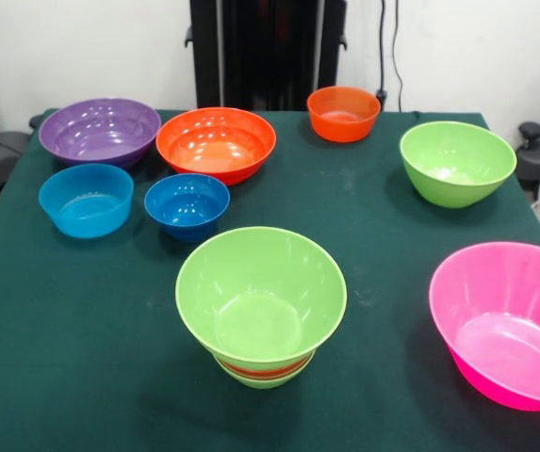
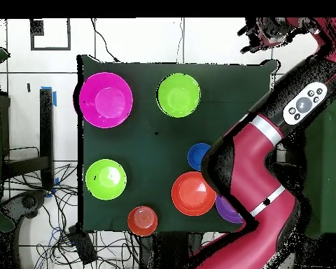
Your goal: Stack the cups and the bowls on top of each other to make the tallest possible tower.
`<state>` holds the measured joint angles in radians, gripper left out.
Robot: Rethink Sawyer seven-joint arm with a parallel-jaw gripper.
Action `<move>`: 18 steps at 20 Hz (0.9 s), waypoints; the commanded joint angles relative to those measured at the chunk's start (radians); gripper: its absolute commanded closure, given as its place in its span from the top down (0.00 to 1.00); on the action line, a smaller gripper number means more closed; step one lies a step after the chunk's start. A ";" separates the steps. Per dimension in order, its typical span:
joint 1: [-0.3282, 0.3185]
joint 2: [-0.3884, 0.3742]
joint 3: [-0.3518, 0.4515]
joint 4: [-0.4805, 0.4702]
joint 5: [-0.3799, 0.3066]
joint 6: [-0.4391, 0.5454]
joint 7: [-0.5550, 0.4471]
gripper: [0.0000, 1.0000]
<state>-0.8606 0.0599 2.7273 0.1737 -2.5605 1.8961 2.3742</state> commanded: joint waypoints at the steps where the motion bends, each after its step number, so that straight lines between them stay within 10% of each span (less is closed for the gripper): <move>1: 0.041 0.026 -0.122 -0.117 -0.041 -0.124 -0.088 1.00; 18: 0.084 0.055 0.108 -0.222 0.029 -0.239 0.116 1.00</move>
<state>-0.8353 0.0727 2.8572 0.1494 -2.4851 1.7264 2.3742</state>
